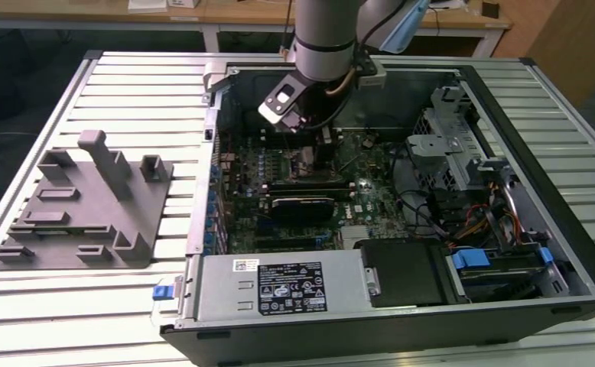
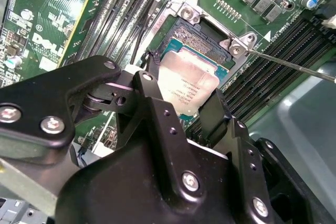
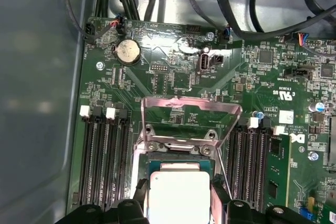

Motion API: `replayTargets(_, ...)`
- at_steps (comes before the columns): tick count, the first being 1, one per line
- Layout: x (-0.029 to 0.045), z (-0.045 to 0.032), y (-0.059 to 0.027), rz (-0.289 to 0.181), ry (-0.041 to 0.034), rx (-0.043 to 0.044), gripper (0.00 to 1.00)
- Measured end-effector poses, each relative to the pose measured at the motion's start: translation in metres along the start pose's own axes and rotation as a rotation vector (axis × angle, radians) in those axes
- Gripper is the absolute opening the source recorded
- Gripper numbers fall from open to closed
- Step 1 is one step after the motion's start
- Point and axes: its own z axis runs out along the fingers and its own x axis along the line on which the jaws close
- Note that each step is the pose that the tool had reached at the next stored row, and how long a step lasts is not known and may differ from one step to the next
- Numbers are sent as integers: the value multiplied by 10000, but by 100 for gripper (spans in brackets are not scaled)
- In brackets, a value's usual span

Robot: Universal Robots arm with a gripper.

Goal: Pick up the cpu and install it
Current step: 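Place the cpu into insertion slot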

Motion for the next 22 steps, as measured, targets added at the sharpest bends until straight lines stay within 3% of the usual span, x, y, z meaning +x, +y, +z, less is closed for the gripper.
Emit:
replayTargets(5,1,30,-1,85,-41,6,55)
replayTargets(22,5,127,-23,464,-56,16,55)
